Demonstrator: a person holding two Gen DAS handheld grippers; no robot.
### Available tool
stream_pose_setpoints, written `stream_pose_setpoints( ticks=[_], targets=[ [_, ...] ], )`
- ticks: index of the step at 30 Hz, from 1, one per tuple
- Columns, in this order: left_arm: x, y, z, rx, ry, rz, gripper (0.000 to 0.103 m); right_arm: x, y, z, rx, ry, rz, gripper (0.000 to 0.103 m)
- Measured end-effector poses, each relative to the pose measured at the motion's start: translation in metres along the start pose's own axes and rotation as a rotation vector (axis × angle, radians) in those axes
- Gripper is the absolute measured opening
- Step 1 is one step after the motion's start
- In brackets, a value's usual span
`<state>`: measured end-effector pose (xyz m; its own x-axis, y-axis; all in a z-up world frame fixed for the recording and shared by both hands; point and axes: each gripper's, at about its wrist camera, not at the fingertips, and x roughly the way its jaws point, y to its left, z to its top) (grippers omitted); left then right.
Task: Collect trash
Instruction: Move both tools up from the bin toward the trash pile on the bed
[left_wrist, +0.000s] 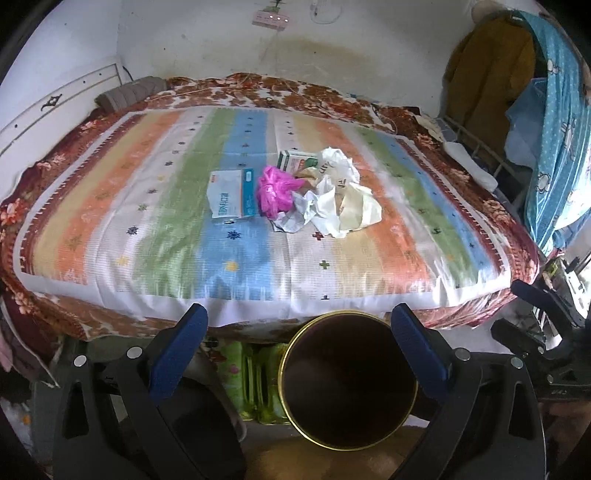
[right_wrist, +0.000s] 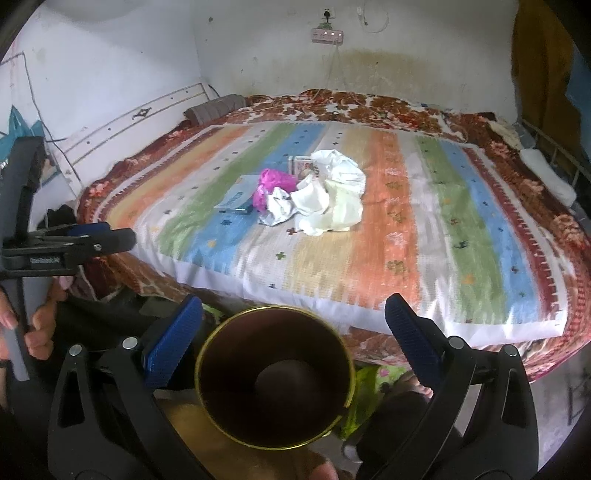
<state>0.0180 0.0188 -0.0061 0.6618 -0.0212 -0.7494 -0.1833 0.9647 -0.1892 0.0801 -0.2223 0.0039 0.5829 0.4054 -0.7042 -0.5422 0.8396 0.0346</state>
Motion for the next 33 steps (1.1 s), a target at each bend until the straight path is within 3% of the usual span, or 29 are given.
stream_pose_setpoints(
  ticks=[22,33],
  targets=[
    [0.002,0.005,0.001,-0.025,0.005,0.008,0.097,0.010,0.000,0.003,0.002,0.046,0.049,0.094],
    [0.011,0.006,0.008,-0.041,0.025,0.013,0.097,0.019,0.004,0.014,-0.015,0.047,0.023,0.094]
  ],
)
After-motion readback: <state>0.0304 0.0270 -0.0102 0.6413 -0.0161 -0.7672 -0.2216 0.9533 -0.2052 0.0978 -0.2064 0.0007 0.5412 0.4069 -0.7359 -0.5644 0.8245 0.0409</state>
